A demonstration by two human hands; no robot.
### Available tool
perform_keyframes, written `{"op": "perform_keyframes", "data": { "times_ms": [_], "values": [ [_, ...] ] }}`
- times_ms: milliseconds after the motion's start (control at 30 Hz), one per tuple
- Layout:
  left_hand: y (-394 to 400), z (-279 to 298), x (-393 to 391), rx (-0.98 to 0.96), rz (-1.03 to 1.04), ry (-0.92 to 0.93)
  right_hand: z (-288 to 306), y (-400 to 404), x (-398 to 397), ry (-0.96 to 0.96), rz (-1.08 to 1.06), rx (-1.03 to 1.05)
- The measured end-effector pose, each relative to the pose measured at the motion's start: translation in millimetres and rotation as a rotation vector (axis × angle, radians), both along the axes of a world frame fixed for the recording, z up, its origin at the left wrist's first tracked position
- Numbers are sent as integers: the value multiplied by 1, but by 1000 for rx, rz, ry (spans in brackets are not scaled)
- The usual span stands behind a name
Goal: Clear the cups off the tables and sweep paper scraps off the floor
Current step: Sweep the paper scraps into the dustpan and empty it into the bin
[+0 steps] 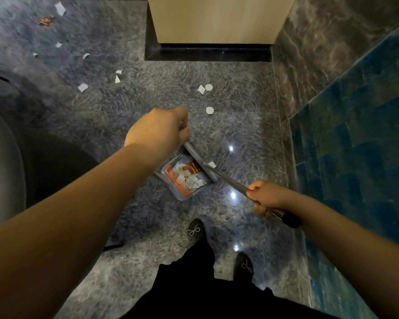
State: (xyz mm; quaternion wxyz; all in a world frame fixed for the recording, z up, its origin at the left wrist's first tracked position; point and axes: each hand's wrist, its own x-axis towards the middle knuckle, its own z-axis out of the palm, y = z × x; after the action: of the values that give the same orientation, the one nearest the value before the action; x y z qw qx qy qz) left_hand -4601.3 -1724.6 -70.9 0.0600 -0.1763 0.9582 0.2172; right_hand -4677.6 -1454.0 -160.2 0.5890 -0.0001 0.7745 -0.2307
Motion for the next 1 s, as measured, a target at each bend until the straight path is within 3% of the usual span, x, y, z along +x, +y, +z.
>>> {"op": "perform_keyframes", "data": {
  "times_ms": [267, 567, 867, 1000],
  "values": [
    [-21, 6, 23, 43, 69, 36, 25, -16, -17, 82, -10, -7],
    [-25, 3, 6, -24, -27, -15, -3, -32, -28, 207, 77, 124],
    [-15, 0, 1, -44, -24, -14, -8, -15, -24, -138, -50, 14],
    [-12, 1, 12, -46, -5, -45, -2, -3, -16, -181, -83, -32]
  ]
}}
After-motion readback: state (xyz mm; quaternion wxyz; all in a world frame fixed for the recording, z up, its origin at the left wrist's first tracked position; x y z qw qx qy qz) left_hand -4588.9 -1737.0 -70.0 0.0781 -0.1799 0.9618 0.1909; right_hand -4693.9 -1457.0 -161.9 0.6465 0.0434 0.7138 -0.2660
